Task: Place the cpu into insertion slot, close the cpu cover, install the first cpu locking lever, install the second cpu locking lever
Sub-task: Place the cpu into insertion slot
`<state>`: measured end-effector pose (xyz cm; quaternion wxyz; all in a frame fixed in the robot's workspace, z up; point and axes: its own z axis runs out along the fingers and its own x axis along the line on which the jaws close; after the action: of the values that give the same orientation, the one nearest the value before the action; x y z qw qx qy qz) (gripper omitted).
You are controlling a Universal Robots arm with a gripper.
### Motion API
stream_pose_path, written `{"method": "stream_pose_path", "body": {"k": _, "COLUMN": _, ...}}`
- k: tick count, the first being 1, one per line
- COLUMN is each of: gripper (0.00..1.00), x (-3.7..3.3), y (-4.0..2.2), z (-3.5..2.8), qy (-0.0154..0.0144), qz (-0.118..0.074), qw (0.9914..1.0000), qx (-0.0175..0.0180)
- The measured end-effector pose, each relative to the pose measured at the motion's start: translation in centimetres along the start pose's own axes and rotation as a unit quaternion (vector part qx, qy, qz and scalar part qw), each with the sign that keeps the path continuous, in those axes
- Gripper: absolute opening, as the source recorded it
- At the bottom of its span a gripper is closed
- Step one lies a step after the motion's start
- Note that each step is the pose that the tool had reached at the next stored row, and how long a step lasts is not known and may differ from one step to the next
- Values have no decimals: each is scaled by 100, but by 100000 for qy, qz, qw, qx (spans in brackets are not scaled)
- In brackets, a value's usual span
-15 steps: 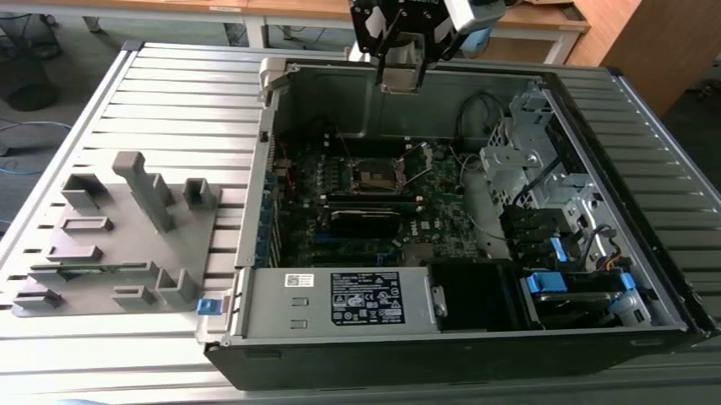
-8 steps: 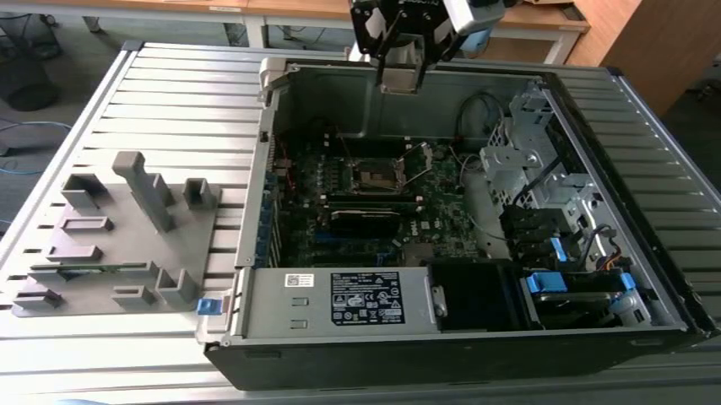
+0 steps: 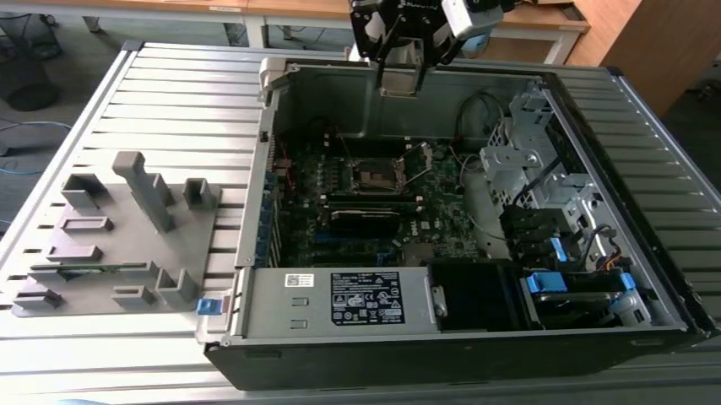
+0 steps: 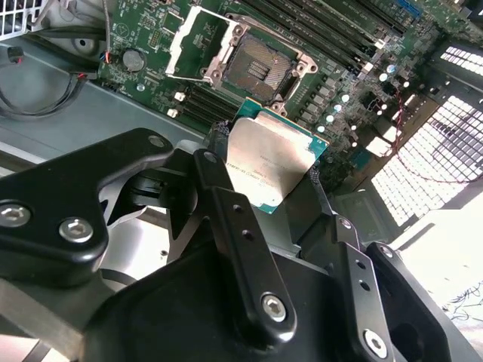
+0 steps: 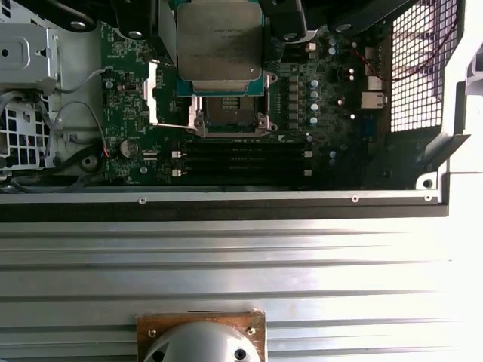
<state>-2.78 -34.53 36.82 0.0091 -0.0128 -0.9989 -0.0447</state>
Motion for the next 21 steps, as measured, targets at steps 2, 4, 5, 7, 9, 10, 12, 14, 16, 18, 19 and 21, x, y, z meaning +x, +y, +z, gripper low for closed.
{"method": "stream_pose_path", "body": {"k": 2, "gripper": 54, "x": 0, "y": 0, "z": 1, "qy": -2, "qz": -1, "qw": 100000, "qx": -4}}
{"method": "stream_pose_path", "body": {"k": 4, "gripper": 54, "x": 0, "y": 0, "z": 6, "qy": -2, "qz": 0, "qw": 100000, "qx": -6}}
{"method": "stream_pose_path", "body": {"k": 5, "gripper": 54, "x": 0, "y": -1, "z": 7, "qy": 2, "qz": 0, "qw": 100000, "qx": 0}}
{"method": "stream_pose_path", "body": {"k": 7, "gripper": 54, "x": 0, "y": -1, "z": 11, "qy": 2, "qz": -1, "qw": 100000, "qx": 3}}
{"method": "stream_pose_path", "body": {"k": 9, "gripper": 54, "x": 0, "y": -1, "z": 15, "qy": 3, "qz": 0, "qw": 100000, "qx": 4}}
{"method": "stream_pose_path", "body": {"k": 10, "gripper": 54, "x": 0, "y": -1, "z": 15, "qy": 3, "qz": 0, "qw": 100000, "qx": 3}}
{"method": "stream_pose_path", "body": {"k": 12, "gripper": 54, "x": 0, "y": -1, "z": 15, "qy": 2, "qz": 2, "qw": 100000, "qx": 1}}
{"method": "stream_pose_path", "body": {"k": 14, "gripper": 54, "x": 0, "y": -2, "z": 16, "qy": 3, "qz": 0, "qw": 100000, "qx": 2}}
{"method": "stream_pose_path", "body": {"k": 16, "gripper": 54, "x": 0, "y": -1, "z": 16, "qy": 2, "qz": 0, "qw": 100000, "qx": -1}}
{"method": "stream_pose_path", "body": {"k": 18, "gripper": 54, "x": 0, "y": -1, "z": 19, "qy": 0, "qz": 1, "qw": 100000, "qx": -6}}
{"method": "stream_pose_path", "body": {"k": 19, "gripper": 54, "x": 0, "y": -2, "z": 27, "qy": -7, "qz": 0, "qw": 100000, "qx": -19}}
{"method": "stream_pose_path", "body": {"k": 21, "gripper": 54, "x": -1, "y": -5, "z": 53, "qy": 0, "qz": -1, "qw": 100000, "qx": -1}}
